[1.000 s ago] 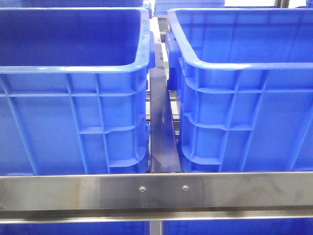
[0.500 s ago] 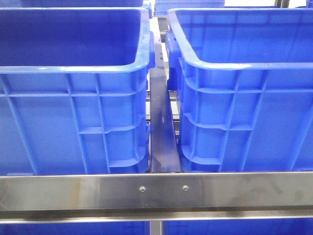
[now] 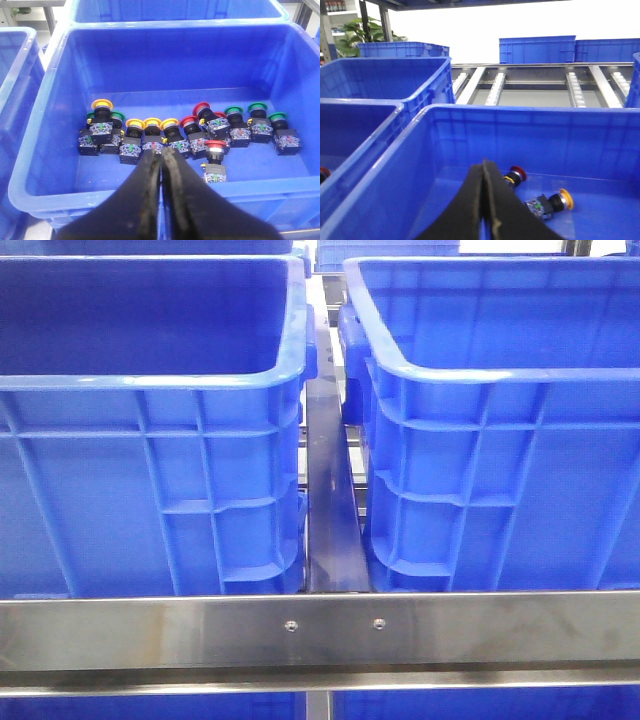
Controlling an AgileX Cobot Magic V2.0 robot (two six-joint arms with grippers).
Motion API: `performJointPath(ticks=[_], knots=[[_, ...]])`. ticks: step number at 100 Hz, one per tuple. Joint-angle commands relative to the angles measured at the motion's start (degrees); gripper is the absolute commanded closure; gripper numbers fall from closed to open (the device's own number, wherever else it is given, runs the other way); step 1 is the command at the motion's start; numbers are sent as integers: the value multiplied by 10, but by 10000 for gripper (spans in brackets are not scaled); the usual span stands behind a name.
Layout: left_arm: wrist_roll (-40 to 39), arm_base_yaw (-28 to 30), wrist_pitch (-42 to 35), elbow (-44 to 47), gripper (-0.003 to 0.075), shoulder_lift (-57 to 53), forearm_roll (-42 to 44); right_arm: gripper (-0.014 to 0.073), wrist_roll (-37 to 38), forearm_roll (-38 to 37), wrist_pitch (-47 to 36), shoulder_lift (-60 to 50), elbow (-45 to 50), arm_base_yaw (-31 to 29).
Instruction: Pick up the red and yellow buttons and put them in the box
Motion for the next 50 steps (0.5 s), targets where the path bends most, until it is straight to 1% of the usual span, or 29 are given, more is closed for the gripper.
performJointPath(ticks=[1,5,20,29,39,50], knots=[[-5,2,-44,-13,739,6,2,662,39,-54,-20,-1,-15,0],[-5,2,-44,-13,739,6,2,662,78,-100,-20,-5,-15,0],[-5,2,-44,-13,739,6,2,662,280,-272,-22,-21,-15,0],[-5,2,-44,-13,739,6,2,662,373,-365,-27,-27,-14,0],[-5,2,-44,-13,739,6,2,662,454,-455,-36,-36,-7,0],[-5,2,-44,-13,739,6,2,662,527,-518,-52,-53,13,4]])
